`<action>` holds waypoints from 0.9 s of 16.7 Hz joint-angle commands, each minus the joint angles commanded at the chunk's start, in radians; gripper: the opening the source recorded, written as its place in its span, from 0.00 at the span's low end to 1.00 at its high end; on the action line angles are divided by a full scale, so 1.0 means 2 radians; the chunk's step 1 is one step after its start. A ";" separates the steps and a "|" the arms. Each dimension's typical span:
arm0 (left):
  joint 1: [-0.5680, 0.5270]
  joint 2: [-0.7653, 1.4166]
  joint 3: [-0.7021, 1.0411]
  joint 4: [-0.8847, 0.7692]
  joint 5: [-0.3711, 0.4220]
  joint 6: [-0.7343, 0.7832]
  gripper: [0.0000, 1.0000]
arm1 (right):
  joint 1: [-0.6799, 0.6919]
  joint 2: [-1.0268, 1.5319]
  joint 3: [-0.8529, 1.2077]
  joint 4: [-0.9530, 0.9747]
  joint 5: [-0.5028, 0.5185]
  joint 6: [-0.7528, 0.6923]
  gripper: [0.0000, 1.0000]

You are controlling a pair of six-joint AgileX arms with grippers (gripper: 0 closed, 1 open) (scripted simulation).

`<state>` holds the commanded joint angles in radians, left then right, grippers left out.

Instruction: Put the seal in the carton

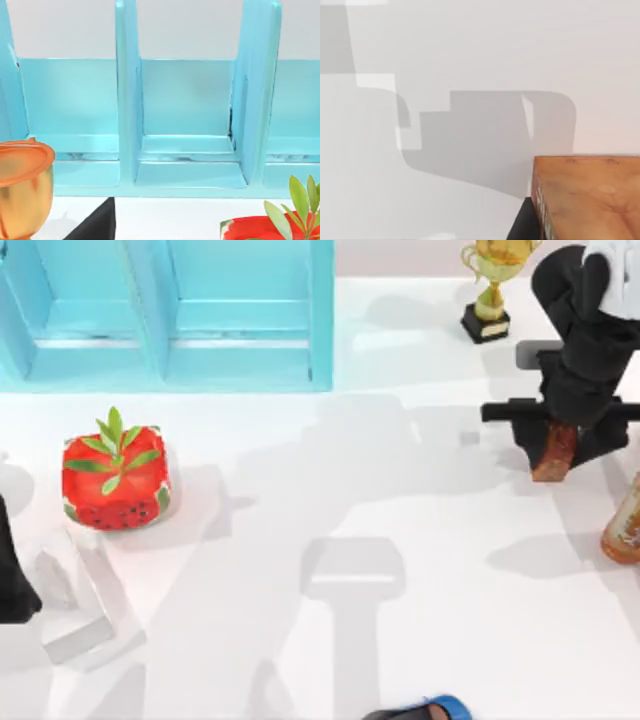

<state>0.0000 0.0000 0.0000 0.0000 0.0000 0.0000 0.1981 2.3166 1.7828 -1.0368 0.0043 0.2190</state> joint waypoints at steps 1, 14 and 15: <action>0.000 0.000 0.000 0.000 0.000 0.000 1.00 | 0.000 0.000 0.000 0.000 0.000 0.000 0.00; 0.000 0.000 0.000 0.000 0.000 0.000 1.00 | -0.003 -0.026 0.155 -0.181 0.000 -0.001 0.00; 0.000 0.000 0.000 0.000 0.000 0.000 1.00 | -0.002 -0.026 0.156 -0.182 0.000 -0.001 0.00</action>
<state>0.0000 0.0000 0.0000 0.0000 0.0000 0.0000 0.1932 2.2642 2.0954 -1.4009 0.0044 0.2167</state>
